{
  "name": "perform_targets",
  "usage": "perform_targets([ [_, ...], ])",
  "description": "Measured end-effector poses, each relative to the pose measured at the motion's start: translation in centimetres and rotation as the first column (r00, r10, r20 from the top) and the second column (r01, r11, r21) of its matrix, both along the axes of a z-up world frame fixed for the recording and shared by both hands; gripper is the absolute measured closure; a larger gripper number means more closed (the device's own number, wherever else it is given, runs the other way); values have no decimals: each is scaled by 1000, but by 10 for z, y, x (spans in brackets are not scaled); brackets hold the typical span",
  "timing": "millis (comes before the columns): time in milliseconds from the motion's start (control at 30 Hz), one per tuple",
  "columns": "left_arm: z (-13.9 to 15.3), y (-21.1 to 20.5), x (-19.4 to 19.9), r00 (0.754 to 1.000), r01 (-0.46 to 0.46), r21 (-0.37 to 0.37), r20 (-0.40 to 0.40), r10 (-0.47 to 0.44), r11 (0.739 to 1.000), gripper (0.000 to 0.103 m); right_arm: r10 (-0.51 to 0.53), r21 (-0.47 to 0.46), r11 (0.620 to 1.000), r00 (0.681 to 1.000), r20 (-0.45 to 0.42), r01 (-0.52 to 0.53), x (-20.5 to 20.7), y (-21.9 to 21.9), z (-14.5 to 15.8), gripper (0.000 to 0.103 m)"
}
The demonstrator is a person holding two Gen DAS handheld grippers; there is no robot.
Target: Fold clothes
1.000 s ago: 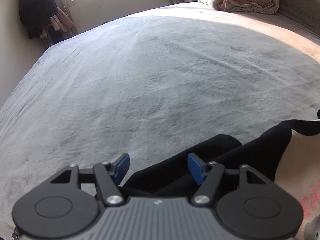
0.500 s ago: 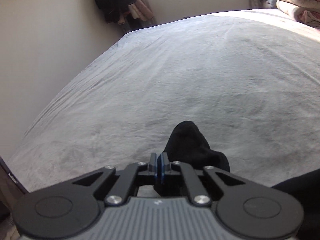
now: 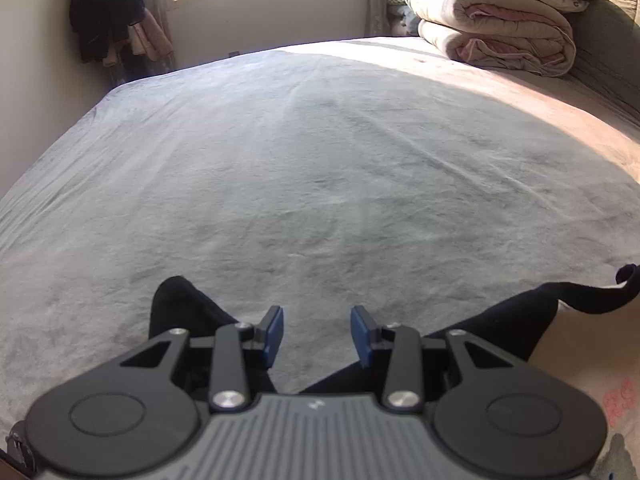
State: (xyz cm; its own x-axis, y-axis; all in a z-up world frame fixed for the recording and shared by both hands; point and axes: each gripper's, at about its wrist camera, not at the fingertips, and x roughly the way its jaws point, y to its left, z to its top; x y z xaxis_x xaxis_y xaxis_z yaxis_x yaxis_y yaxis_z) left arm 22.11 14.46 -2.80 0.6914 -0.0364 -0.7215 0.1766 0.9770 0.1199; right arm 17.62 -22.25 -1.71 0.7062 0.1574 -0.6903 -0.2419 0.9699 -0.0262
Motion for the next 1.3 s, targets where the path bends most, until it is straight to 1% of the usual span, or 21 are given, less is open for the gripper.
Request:
perform_targets([
  [67, -8, -11, 2, 999, 37, -13, -31, -37, 999, 65, 12, 35, 999, 1000, -15, -11, 4, -1, 1, 34],
  [133, -14, -17, 2, 997, 60, -42, -52, -63, 997, 65, 37, 67, 997, 999, -31, -35, 6, 1, -1, 35],
  [167, -16, -18, 2, 996, 69, -55, -59, -72, 996, 65, 51, 82, 996, 998, -38, -47, 7, 3, -3, 35],
  [233, -22, -22, 0, 994, 81, -57, -62, -85, 995, 65, 75, 99, 993, 996, -51, -69, 8, 7, -6, 35],
  [333, -22, -23, 1, 996, 76, -63, -50, -79, 995, 65, 98, 105, 990, 994, -54, -92, 9, 15, -9, 35],
  [367, -21, -21, 3, 996, 65, -81, -49, -69, 995, 65, 109, 114, 988, 993, -54, -102, 9, 17, -9, 35],
  [467, -19, -13, 12, 998, 33, -174, -54, -43, 984, 65, 141, 138, 982, 989, -53, -132, 7, 22, -9, 34],
  [533, -22, -14, 16, 996, 35, -182, -79, -50, 983, 65, 154, 119, 982, 987, -53, -147, 8, 27, -9, 35],
  [600, -26, -21, 18, 994, 45, -143, -88, -58, 989, 65, 151, 97, 984, 988, -38, -147, 9, 31, -7, 35],
  [667, -25, -23, 17, 995, 52, -134, -78, -63, 990, 65, 138, 130, 982, 990, -20, -134, 12, 28, -4, 35],
  [733, -21, -21, 20, 996, 45, -166, -72, -57, 985, 65, 118, 186, 976, 993, -21, -112, 15, 23, -1, 35],
  [767, -21, -21, 21, 995, 45, -182, -75, -59, 982, 65, 110, 197, 975, 994, -30, -102, 18, 23, -1, 35],
  [833, -22, -22, 24, 994, 49, -202, -90, -69, 978, 65, 101, 186, 978, 994, -49, -90, 22, 24, -4, 35],
  [867, -23, -24, 24, 991, 60, -198, -103, -82, 978, 65, 103, 174, 981, 993, -59, -92, 22, 26, -6, 34],
  [900, -25, -28, 23, 990, 77, -178, -103, -97, 981, 65, 109, 168, 981, 992, -67, -97, 21, 27, -8, 34],
  [967, -25, -35, 15, 987, 121, -135, -88, -134, 983, 65, 127, 157, 981, 989, -74, -114, 18, 30, -10, 35],
  [1100, -24, -41, 1, 979, 176, -109, -80, -185, 978, 65, 166, 122, 980, 983, -77, -156, 7, 33, -12, 35],
  [1233, -26, -46, -14, 974, 213, -55, -60, -216, 975, 66, 195, 89, 978, 977, -86, -187, -1, 37, -17, 35],
  [1300, -27, -48, -22, 973, 225, -42, -49, -226, 974, 66, 208, 74, 976, 974, -85, -202, -7, 40, -20, 35],
])
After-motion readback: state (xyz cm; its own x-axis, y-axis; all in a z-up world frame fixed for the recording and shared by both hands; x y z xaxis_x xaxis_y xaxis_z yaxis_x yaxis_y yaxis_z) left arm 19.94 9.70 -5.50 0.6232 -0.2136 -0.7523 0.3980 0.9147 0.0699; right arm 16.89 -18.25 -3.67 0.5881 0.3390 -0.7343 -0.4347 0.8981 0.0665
